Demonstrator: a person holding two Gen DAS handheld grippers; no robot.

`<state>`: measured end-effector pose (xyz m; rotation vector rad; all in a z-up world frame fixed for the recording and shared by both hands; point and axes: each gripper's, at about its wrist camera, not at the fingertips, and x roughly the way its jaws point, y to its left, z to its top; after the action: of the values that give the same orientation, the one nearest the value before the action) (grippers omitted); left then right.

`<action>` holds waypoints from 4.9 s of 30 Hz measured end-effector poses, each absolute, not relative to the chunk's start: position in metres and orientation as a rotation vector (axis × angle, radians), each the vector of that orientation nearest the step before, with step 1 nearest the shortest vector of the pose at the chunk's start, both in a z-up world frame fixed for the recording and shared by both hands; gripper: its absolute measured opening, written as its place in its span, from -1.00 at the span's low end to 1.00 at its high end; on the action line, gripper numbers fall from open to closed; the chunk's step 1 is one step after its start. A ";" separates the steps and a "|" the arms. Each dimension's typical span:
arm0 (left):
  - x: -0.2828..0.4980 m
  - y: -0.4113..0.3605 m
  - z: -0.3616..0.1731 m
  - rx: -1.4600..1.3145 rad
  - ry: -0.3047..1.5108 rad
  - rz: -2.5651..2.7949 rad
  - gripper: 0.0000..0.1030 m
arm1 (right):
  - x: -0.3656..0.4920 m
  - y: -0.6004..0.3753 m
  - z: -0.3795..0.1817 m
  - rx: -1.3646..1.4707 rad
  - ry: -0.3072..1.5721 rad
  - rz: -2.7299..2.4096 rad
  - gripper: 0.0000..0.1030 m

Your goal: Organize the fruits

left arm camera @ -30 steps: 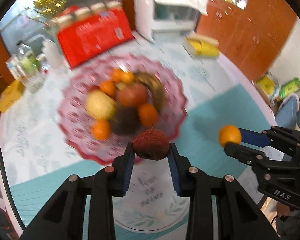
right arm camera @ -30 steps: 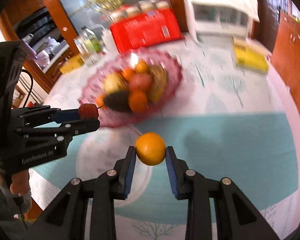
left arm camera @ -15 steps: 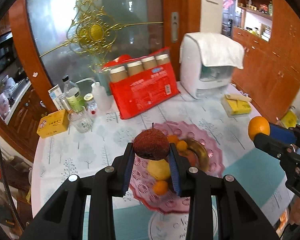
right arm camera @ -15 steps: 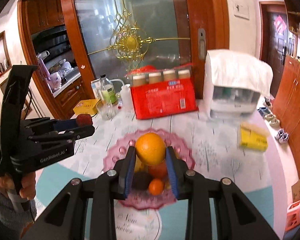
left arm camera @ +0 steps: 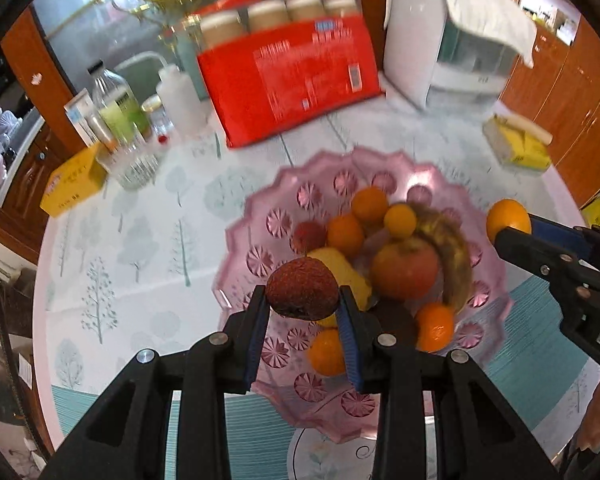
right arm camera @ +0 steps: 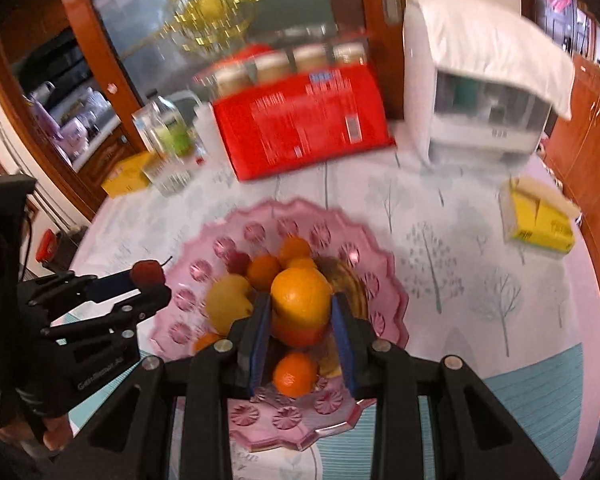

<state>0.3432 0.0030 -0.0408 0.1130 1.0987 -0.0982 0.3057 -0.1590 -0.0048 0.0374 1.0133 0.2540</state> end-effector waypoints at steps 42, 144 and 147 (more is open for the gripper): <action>0.287 0.003 0.017 0.040 0.989 -0.070 0.96 | 0.270 -0.155 0.018 0.011 0.973 0.284 -0.12; 0.050 0.017 0.035 -0.039 0.927 0.062 0.95 | 0.034 -0.151 0.054 0.024 0.897 0.246 -0.03; 0.052 0.017 0.035 -0.042 0.928 0.059 0.95 | 0.032 -0.149 0.051 0.023 0.897 0.246 -0.03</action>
<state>0.0524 0.0173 0.0350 -0.0418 0.9279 0.0588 0.0323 -0.1489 0.0511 0.0231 0.8972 0.2463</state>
